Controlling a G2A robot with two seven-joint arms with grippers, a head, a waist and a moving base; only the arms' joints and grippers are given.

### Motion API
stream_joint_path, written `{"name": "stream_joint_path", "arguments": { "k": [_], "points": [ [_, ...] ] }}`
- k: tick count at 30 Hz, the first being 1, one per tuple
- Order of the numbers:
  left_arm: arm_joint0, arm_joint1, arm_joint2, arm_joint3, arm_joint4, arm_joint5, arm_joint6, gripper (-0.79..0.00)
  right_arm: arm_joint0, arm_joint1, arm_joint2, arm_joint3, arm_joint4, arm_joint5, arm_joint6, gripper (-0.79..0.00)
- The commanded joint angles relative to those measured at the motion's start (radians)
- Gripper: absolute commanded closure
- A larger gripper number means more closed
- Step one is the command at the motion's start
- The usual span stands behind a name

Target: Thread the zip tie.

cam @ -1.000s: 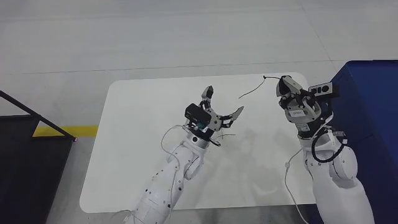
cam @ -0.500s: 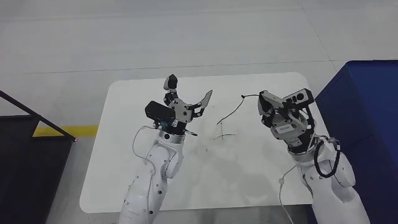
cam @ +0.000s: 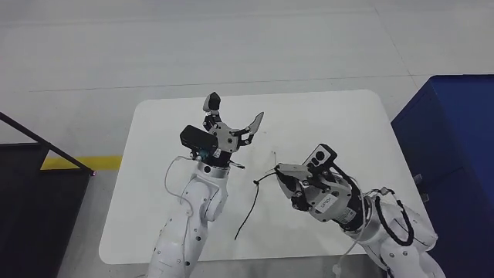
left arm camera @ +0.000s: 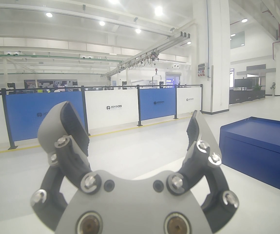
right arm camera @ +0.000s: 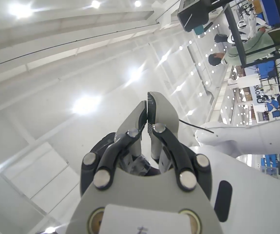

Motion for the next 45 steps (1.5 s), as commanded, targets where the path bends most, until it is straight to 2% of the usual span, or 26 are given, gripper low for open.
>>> {"name": "stream_joint_path", "arguments": {
  "k": [1, 3, 4, 5, 7, 11, 14, 18, 27, 28, 30, 32, 34, 38, 39, 45],
  "points": [
    [0.000, 0.000, 0.000, 0.000, 0.000, 0.000, 0.000, -0.785, 0.000, 0.000, 0.000, 0.000, 0.000, 0.000, 0.000, 0.000],
    [0.000, 0.000, 0.000, 0.000, 0.000, 0.000, 0.000, -0.785, -0.001, 0.000, -0.002, 0.005, -0.003, 0.002, -0.005, 0.000],
    [0.000, 0.000, 0.000, 0.000, 0.000, 0.000, 0.000, -0.785, -0.017, -0.001, -0.018, 0.016, 0.069, 0.025, 0.003, 0.000],
    [0.000, 0.000, 0.000, 0.000, 0.000, 0.000, 0.000, -0.785, -0.040, -0.005, -0.029, 0.012, 0.226, 0.069, 0.003, 0.000],
    [0.000, 0.000, 0.000, 0.000, 0.000, 0.000, 0.000, -0.785, -0.051, -0.005, 0.000, -0.036, 0.432, 0.147, -0.059, 0.000],
    [0.000, 0.000, 0.000, 0.000, 0.000, 0.000, 0.000, -0.785, -0.011, 0.002, 0.069, -0.056, 0.669, 0.254, -0.157, 0.000],
    [0.000, 0.000, 0.000, 0.000, 0.000, 0.000, 0.000, -0.785, 0.021, 0.007, 0.103, -0.056, 0.788, 0.293, -0.214, 0.000],
    [0.000, 0.000, 0.000, 0.000, 0.000, 0.000, 0.000, -0.785, 0.049, 0.013, 0.141, -0.056, 0.837, 0.327, -0.268, 0.000],
    [0.000, 0.000, 0.000, 0.000, 0.000, 0.000, 0.000, -0.785, 0.049, 0.013, 0.141, -0.056, 0.837, 0.327, -0.268, 0.000],
    [0.000, 0.000, 0.000, 0.000, 0.000, 0.000, 0.000, -0.785, 0.060, 0.014, 0.148, -0.056, 0.809, 0.319, -0.270, 0.000],
    [0.000, 0.000, 0.000, 0.000, 0.000, 0.000, 0.000, -0.785, 0.100, 0.016, 0.195, -0.056, 0.643, 0.294, -0.250, 0.000],
    [0.000, 0.000, 0.000, 0.000, 0.000, 0.000, 0.000, -0.785, 0.096, 0.017, 0.209, -0.006, 0.570, 0.284, -0.174, 0.000],
    [0.000, 0.000, 0.000, 0.000, 0.000, 0.000, 0.000, -0.785, 0.119, 0.023, 0.262, 0.015, 0.383, 0.256, -0.110, 0.000],
    [0.000, 0.000, 0.000, 0.000, 0.000, 0.000, 0.000, -0.785, 0.117, 0.043, 0.310, 0.067, -0.039, 0.157, 0.114, 0.000],
    [0.000, 0.000, 0.000, 0.000, 0.000, 0.000, 0.000, -0.785, 0.110, 0.046, 0.312, 0.083, -0.080, 0.136, 0.164, 0.000],
    [0.000, 0.000, 0.000, 0.000, 0.000, 0.000, 0.000, -0.785, 0.110, 0.046, 0.312, 0.083, -0.080, 0.136, 0.164, 0.000]
  ]
}}
